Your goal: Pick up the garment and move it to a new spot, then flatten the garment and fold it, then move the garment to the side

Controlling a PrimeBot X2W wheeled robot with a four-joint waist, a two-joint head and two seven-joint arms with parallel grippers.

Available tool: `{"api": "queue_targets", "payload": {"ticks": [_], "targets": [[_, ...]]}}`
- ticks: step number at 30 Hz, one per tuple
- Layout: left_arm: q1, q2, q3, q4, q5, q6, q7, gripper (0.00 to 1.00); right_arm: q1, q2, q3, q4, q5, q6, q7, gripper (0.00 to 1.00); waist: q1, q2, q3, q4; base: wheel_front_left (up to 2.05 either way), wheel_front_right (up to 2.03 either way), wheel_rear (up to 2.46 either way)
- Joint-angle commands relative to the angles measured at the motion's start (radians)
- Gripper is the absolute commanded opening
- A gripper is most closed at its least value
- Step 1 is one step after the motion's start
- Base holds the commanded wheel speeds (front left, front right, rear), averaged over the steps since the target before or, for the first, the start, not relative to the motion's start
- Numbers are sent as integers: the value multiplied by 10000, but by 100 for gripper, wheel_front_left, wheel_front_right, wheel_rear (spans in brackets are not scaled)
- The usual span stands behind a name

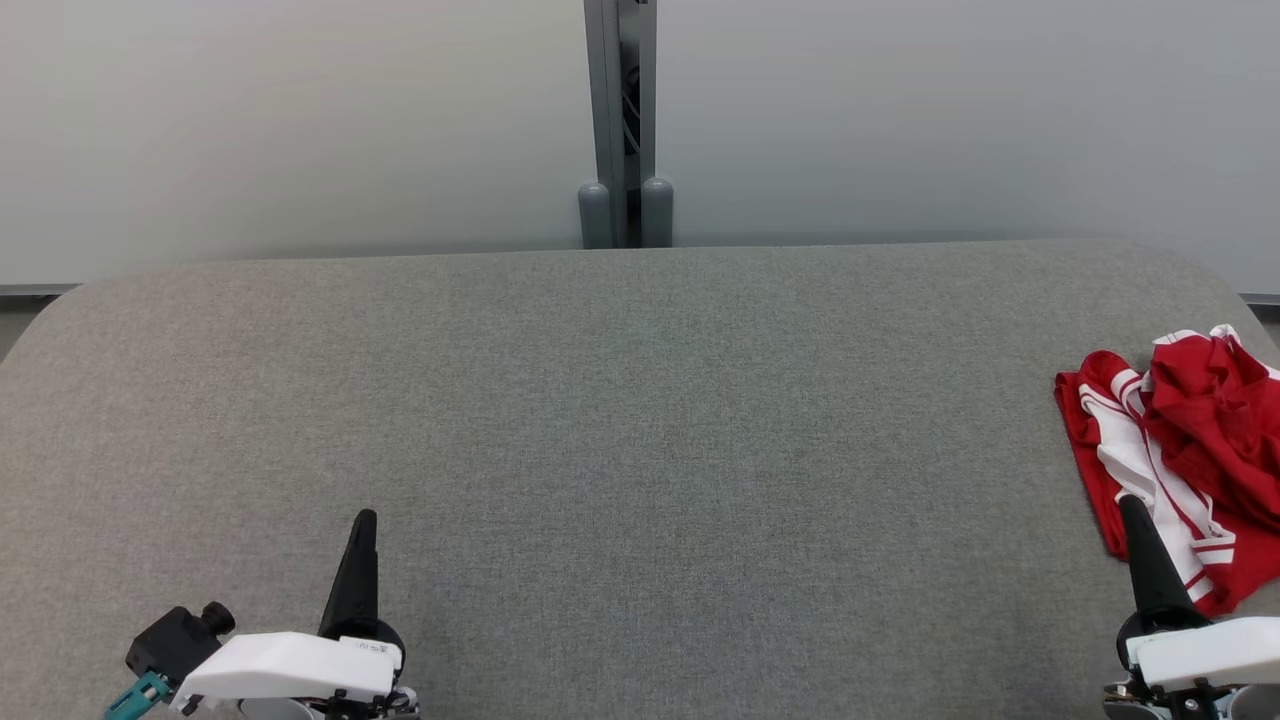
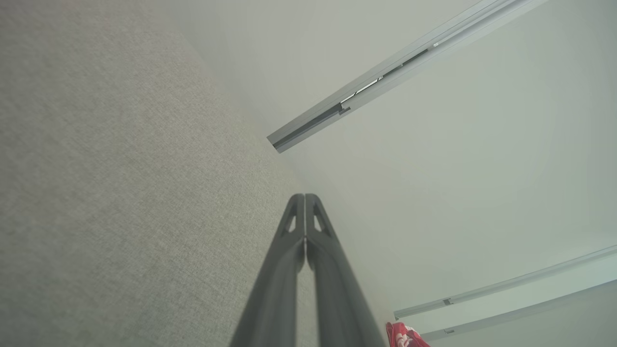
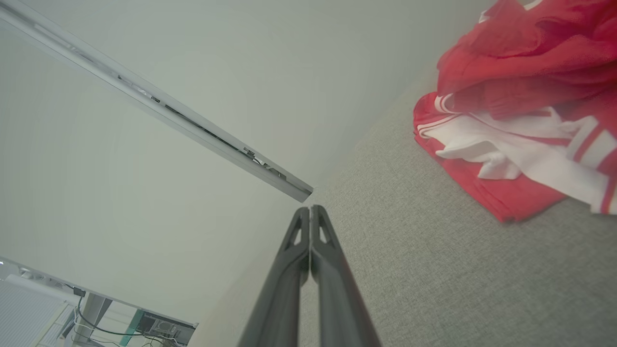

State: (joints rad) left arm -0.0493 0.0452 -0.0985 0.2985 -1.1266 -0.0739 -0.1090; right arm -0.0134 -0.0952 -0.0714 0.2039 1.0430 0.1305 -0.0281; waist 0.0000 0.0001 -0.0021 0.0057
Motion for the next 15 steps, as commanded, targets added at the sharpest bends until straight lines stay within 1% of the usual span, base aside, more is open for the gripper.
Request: {"api": "queue_targets", "payload": {"ticks": [1, 15], "targets": [[-276, 40, 53, -119, -286, -82, 40, 0, -187, -110, -114, -157, 369, 3, 100, 0, 0, -1, 0, -1, 0, 0, 0], [-480, 47, 79, -157, -1463, -204, 276, 0, -189, -211, -384, -184, 1909, 4, 488, 0, 0, -1, 4, -12, 0, 0, 0]]}}
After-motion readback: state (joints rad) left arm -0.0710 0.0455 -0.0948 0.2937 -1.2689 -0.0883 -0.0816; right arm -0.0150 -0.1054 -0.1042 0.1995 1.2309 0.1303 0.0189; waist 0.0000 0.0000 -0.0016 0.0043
